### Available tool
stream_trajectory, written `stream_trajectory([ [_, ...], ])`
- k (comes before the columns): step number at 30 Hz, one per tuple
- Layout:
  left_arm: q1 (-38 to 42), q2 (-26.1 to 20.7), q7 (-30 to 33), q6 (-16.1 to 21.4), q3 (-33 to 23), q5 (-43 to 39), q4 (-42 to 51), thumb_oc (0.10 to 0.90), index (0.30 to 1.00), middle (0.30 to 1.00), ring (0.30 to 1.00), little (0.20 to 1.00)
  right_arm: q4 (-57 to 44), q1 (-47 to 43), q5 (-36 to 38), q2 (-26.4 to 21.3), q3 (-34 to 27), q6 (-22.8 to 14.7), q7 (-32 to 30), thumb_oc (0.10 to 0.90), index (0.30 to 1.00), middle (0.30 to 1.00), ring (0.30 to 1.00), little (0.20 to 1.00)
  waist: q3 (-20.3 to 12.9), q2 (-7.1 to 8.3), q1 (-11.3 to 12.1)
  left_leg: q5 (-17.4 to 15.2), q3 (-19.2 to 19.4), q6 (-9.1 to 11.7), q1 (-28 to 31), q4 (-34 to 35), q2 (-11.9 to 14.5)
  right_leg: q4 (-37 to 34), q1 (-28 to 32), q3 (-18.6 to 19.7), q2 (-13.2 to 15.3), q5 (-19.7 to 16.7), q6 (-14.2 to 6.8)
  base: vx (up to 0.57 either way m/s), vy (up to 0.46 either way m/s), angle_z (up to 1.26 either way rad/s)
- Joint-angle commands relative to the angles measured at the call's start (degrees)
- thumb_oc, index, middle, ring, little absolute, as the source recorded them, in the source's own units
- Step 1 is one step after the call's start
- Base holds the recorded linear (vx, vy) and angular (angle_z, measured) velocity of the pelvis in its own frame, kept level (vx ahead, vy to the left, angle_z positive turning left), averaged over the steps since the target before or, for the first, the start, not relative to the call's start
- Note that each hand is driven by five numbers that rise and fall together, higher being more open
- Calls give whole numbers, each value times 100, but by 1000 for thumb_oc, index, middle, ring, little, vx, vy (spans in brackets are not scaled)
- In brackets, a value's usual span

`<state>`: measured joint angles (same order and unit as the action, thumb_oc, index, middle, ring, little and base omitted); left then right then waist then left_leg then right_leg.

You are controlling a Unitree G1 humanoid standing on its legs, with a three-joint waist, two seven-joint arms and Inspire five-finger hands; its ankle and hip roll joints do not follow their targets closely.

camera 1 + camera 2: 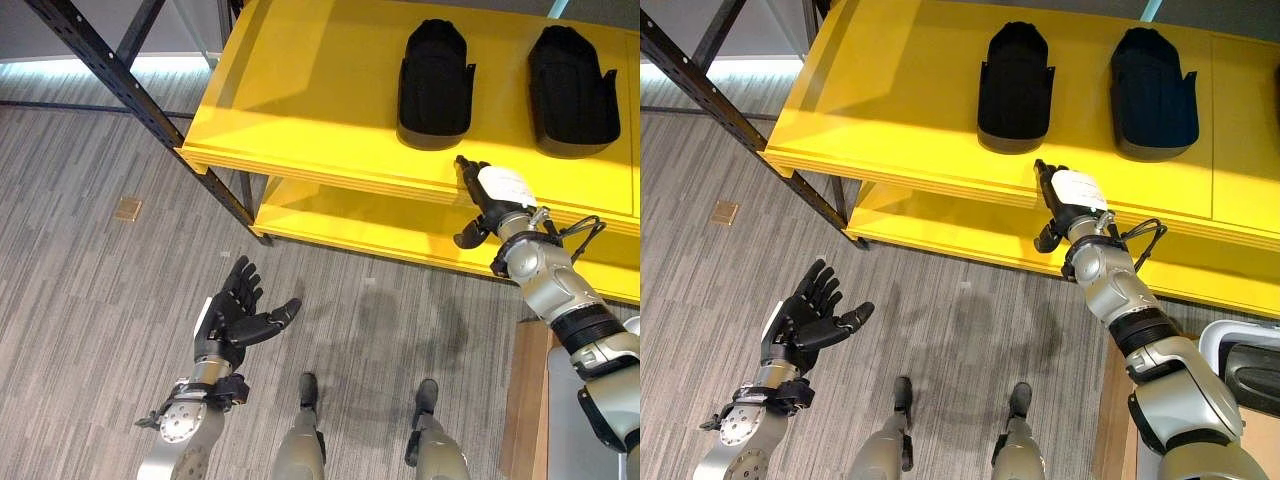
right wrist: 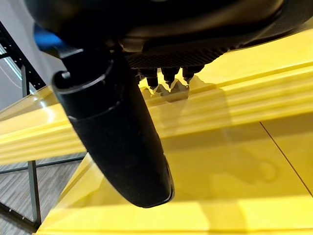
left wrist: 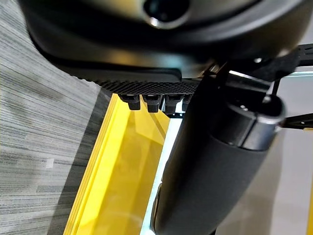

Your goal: Move parts from the plastic box to the shelf.

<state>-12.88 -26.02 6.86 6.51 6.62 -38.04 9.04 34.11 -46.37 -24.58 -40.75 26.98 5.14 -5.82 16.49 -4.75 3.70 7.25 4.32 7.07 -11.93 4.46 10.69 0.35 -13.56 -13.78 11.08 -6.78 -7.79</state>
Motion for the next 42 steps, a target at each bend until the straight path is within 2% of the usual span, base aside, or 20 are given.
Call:
stream_trajectory([
  [1, 175, -303, -28, 708, -181, -128, 787, 900, 1000, 1000, 1000, 1000, 67, -1297, -151, -182, 345, -181, -446, 900, 1000, 1000, 1000, 1000, -108, 203, 111, -422, 155, -66, 577, 54, 124, 916, -583, 141, 260, 125, -208, 6, -33, 1],
  [22, 276, -257, 158, 834, -232, -246, 837, 900, 1000, 1000, 1000, 1000, 529, -2346, -199, -265, 911, -115, -601, 900, 1000, 1000, 1000, 1000, 48, 238, 263, -324, 0, -57, 220, 54, 206, 1271, -1098, 97, 155, 277, -124, 6, -16, 3],
  [42, 373, -207, 244, 858, -228, -209, 821, 900, 1000, 1000, 1000, 1000, 516, -2288, -152, -119, 843, -87, -659, 900, 1000, 1000, 1000, 1000, 124, 228, 204, -381, 17, -75, 217, 54, 211, 1428, -1264, 141, 146, 318, -129, 0, 0, 0],
])
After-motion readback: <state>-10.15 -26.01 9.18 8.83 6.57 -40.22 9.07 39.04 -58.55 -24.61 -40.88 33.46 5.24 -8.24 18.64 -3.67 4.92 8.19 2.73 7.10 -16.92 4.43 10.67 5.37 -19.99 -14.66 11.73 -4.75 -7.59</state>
